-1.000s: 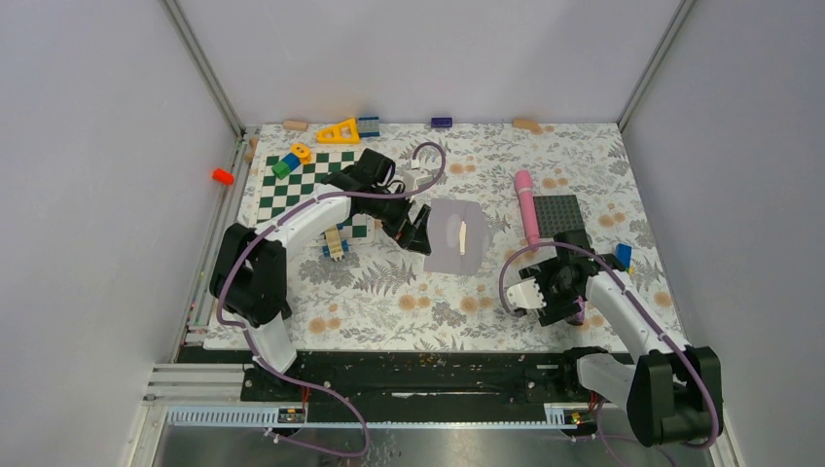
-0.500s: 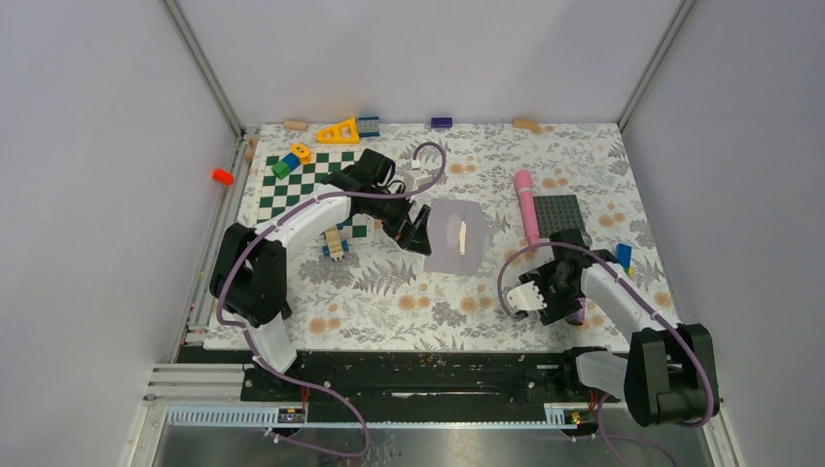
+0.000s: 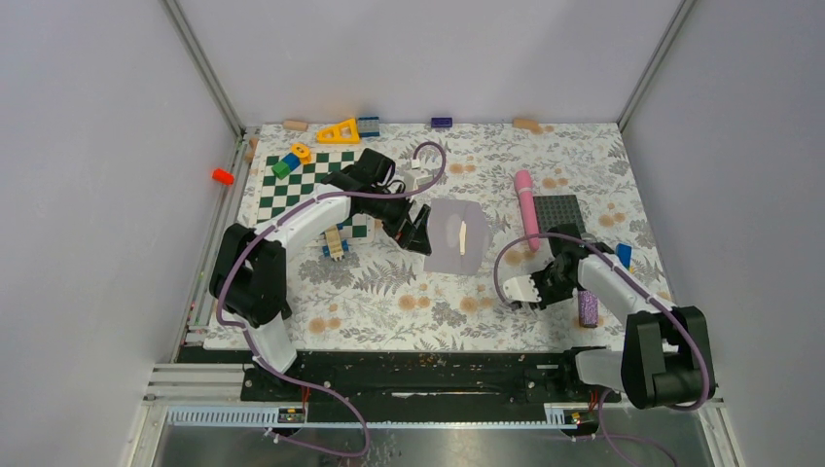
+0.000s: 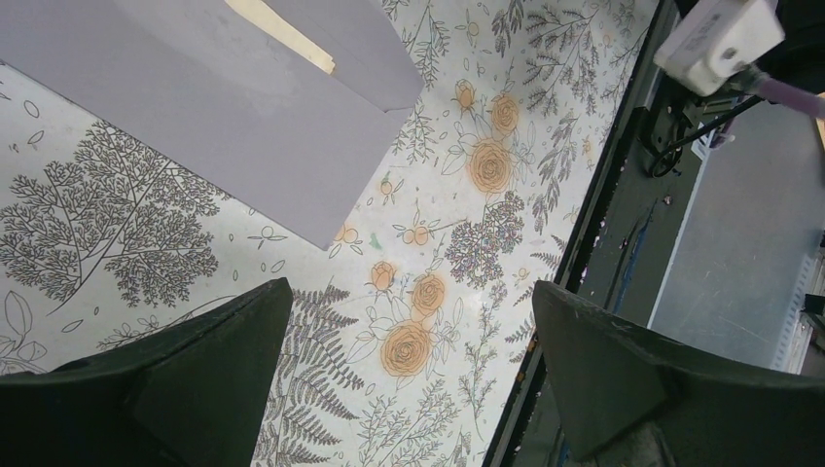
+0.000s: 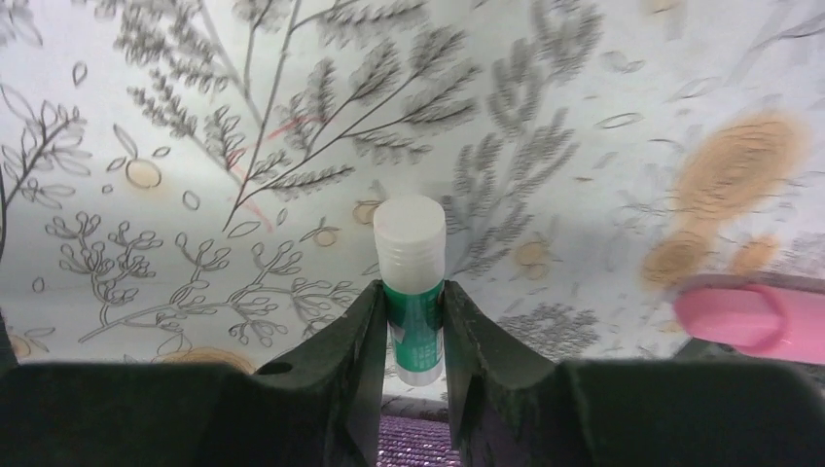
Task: Place the letter into the envelope and seal it
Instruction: Open the solid glue cap from the solid glue.
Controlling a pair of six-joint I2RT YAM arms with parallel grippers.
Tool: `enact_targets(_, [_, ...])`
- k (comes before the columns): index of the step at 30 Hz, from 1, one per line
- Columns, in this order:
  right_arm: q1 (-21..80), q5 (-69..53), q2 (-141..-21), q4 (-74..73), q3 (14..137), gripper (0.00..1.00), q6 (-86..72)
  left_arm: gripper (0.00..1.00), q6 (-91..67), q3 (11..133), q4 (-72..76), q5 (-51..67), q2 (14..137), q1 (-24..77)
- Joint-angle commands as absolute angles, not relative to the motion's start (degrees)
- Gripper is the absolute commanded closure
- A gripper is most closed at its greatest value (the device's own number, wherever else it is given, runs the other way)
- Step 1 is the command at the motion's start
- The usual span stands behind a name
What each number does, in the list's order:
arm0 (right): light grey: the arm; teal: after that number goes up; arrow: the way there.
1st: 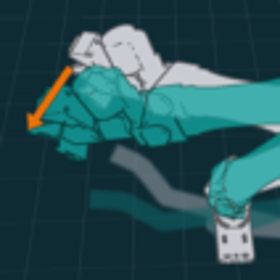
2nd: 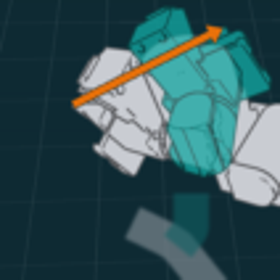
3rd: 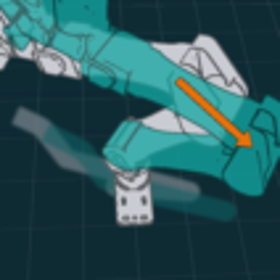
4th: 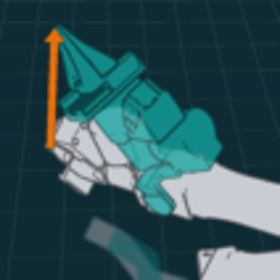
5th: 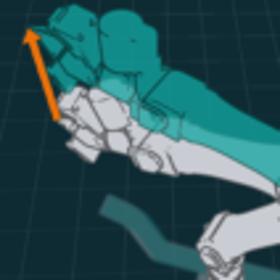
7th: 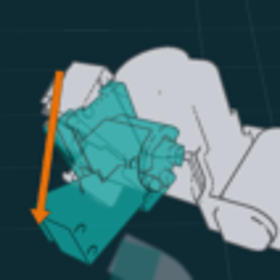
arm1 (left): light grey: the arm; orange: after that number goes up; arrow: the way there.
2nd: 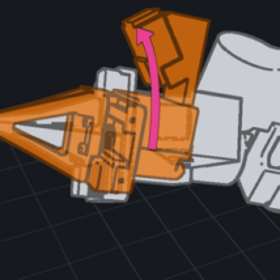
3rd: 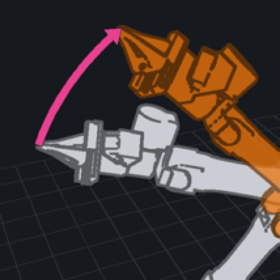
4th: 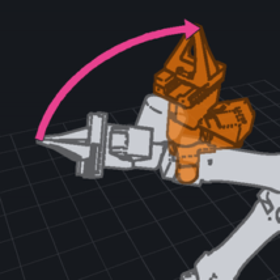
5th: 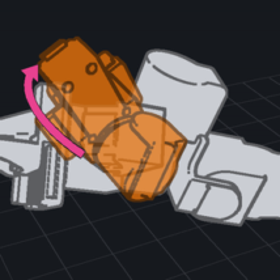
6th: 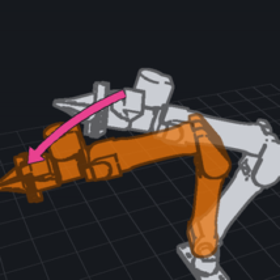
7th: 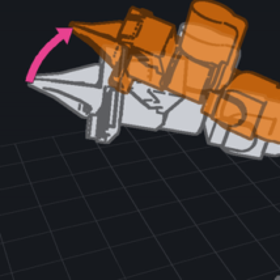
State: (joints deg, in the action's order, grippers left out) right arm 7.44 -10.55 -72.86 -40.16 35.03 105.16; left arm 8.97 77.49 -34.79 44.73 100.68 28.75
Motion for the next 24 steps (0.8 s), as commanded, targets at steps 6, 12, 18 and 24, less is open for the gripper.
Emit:
enact_targets(6, [10.25,-39.05,-66.57,-44.16,50.73,0.75,81.16,0.01,10.12,90.30,-36.98,45.88,96.34,28.74])
enact_targets(12, [15.82,-52.10,-70.35,-39.27,61.80,0.78,47.97,0.01,-4.32,85.01,-22.29,51.94,90.66,29.99])
enact_targets(18, [18.80,-59.18,-79.53,-36.72,68.55,0.82,24.82,0.01,-8.03,82.14,-18.63,52.33,88.71,32.73])
enact_targets(24, [19.08,-63.71,-83.58,-36.72,69.31,0.82,20.24,0.01,-7.90,81.98,-18.54,54.38,90.96,34.90])
